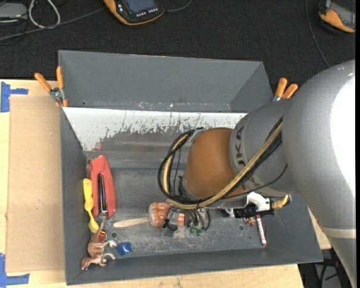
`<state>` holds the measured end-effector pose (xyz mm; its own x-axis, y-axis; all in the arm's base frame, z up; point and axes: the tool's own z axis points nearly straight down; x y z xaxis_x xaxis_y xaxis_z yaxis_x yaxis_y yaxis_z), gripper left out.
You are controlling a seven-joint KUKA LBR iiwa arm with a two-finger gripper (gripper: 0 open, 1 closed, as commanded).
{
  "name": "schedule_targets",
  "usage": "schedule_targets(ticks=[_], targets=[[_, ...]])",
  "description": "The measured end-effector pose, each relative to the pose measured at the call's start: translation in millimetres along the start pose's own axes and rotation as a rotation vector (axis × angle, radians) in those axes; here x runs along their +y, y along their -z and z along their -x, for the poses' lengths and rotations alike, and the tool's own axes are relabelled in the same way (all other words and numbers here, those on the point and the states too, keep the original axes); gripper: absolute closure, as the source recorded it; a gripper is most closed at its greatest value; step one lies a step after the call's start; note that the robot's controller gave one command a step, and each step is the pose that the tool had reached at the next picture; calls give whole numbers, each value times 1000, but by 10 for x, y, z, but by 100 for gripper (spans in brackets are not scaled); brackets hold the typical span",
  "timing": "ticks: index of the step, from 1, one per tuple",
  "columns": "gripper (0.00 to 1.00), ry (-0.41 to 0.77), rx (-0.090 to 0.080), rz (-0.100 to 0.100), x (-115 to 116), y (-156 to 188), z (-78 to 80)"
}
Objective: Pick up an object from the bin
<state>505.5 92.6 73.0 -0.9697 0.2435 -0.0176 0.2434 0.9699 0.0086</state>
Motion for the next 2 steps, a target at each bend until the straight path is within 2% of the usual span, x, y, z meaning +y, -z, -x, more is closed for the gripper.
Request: schedule_targets(ticks=[1, 2], targets=[[100, 31, 9, -5, 64, 613, -57], [100, 218, 9, -4, 37, 1339, 144]])
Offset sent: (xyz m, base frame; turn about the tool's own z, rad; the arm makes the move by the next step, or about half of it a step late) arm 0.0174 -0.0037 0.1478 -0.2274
